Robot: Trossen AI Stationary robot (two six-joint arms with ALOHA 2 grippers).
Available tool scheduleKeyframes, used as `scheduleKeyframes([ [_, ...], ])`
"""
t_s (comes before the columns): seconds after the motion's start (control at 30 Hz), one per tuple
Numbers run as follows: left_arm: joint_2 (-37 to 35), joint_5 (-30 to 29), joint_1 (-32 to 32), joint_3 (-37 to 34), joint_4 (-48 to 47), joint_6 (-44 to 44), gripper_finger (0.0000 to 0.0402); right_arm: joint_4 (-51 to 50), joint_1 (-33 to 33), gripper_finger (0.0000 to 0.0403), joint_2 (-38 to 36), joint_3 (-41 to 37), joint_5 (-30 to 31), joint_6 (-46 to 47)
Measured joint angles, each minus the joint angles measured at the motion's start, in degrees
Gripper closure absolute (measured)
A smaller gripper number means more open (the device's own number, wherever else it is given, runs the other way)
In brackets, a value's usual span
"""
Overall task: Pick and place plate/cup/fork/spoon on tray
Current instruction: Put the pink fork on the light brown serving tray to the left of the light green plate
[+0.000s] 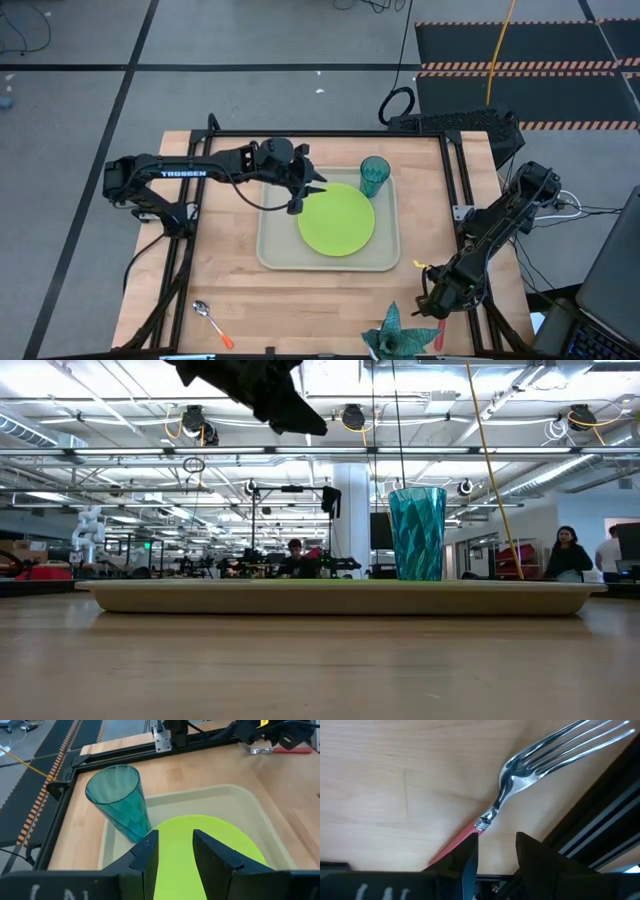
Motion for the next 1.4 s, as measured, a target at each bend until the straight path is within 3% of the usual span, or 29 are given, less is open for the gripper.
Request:
scheduleKeyframes([
  [0.3,0.0,-0.1,0.0,0.0,-2.0,0.3,0.0277,0.2,-0.2,0.028,0.0,0.0,0.0,-0.6],
  [0.57,0.0,-0.1,0.0,0.0,-2.9,0.6,0.0277,0.5,-0.4,0.028,0.5,0.0,0.8,-14.8],
  [0.97,0.0,-0.1,0.0,0.0,-2.3,1.3,0.0277,-0.4,-1.5,0.028,0.5,0.0,-10.2,-19.8],
  [1.17,0.0,-0.1,0.0,0.0,-1.7,1.7,0.0277,-0.6,-4.4,0.028,0.4,0.0,-9.9,-20.0],
  [1.4,0.0,-0.1,0.0,0.0,-1.7,2.1,0.0277,-10.3,-6.3,0.028,0.4,0.0,-7.1,-25.2],
])
